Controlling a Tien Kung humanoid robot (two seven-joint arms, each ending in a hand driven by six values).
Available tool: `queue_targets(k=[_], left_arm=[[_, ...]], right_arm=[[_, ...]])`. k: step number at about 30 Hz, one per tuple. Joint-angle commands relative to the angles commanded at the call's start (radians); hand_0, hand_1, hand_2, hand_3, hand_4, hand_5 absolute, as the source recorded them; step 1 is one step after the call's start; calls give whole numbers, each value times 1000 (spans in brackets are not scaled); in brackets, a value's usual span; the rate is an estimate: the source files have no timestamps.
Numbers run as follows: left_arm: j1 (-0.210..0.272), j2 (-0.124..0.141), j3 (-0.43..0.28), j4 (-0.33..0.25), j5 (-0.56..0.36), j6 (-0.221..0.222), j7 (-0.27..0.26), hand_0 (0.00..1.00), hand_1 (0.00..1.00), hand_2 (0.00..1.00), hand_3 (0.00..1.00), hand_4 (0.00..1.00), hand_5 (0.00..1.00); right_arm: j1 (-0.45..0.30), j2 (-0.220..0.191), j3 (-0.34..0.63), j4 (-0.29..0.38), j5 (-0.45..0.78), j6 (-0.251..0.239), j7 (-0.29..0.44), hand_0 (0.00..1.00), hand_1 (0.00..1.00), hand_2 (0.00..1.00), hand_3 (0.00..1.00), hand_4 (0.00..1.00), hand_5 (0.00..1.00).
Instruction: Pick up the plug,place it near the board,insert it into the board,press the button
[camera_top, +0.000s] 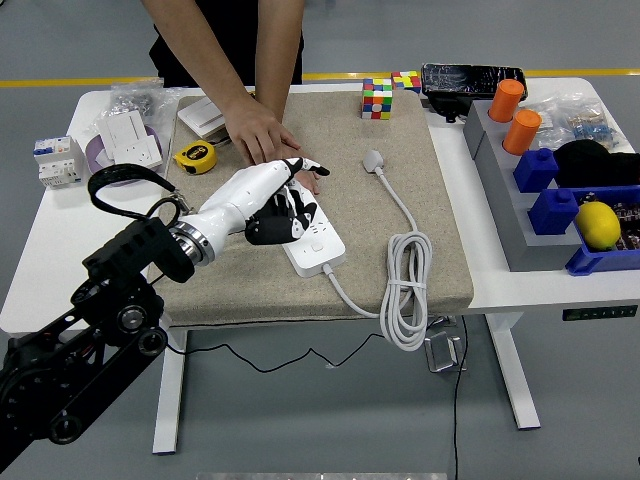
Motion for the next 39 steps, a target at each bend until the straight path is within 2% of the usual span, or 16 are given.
queue_targets(k=[2,3,5,7,8,9,12,16,26,27,29,32,33,35,38,39], left_arm=[[41,-17,-58,-20,-91,70,-76,797,783,758,798,959,439],[52,-23,-75,-25,-130,105,-109,872,918,884,819,998,520],[85,-45,-130,-35,-214,187,-184,872,918,884,819,998,520],[110,-64,-183,-40,-299,241,-239,872,918,884,819,998,520],[124,-73,-212,-41,-338,236,-260,872,918,884,819,998,520],[138,-81,-241,-40,-377,223,-275,998,998,998,983,998,810],[173,-95,-322,-22,-507,187,-301,998,998,998,983,998,810],[205,-102,-389,-8,-676,169,-307,998,998,998,998,998,851],[224,-103,-404,-7,-1096,188,-283,998,998,998,998,998,860],[225,-102,-403,-12,-1125,193,-276,998,998,943,998,998,828],[226,-100,-403,-22,-1106,194,-261,998,998,943,998,998,828],[223,-89,-396,-44,-983,191,-213,998,998,943,998,998,828],[220,-81,-386,-53,-938,188,-196,864,687,608,971,998,638],[215,-70,-373,-63,-860,176,-176,864,687,608,971,998,638],[200,-37,-337,-73,-730,139,-159,864,687,608,971,998,638],[195,-27,-326,-75,-691,131,-154,272,104,197,869,976,394]], right_arm=[[0,2,4,0,-1,0,0,998,955,887,920,998,997],[0,3,5,0,-2,0,0,998,955,886,920,998,997],[-2,5,8,0,-3,0,0,998,955,886,920,998,997],[-4,6,8,-1,-2,1,0,998,955,886,920,998,997],[-5,7,8,-1,-1,1,0,998,955,886,920,998,997],[-6,7,9,-1,-2,1,0,998,954,886,920,998,997],[-8,9,10,-1,-3,1,0,998,954,886,920,998,997],[-8,8,10,-1,-3,1,0,998,954,886,920,998,997],[-11,6,6,-1,-4,0,0,998,954,885,920,998,997],[-11,6,6,-1,-4,-1,0,998,954,886,920,998,997],[-13,6,5,-1,-3,0,0,998,954,886,920,998,997],[-15,5,2,-2,0,0,0,998,954,886,920,998,997],[-15,4,2,-2,0,0,0,998,954,885,920,998,997],[-13,4,2,-1,-1,0,0,998,954,885,920,998,997],[-11,3,2,-1,-1,0,0,998,954,885,920,998,997],[-10,3,2,-1,-1,0,0,998,954,885,920,998,997]])
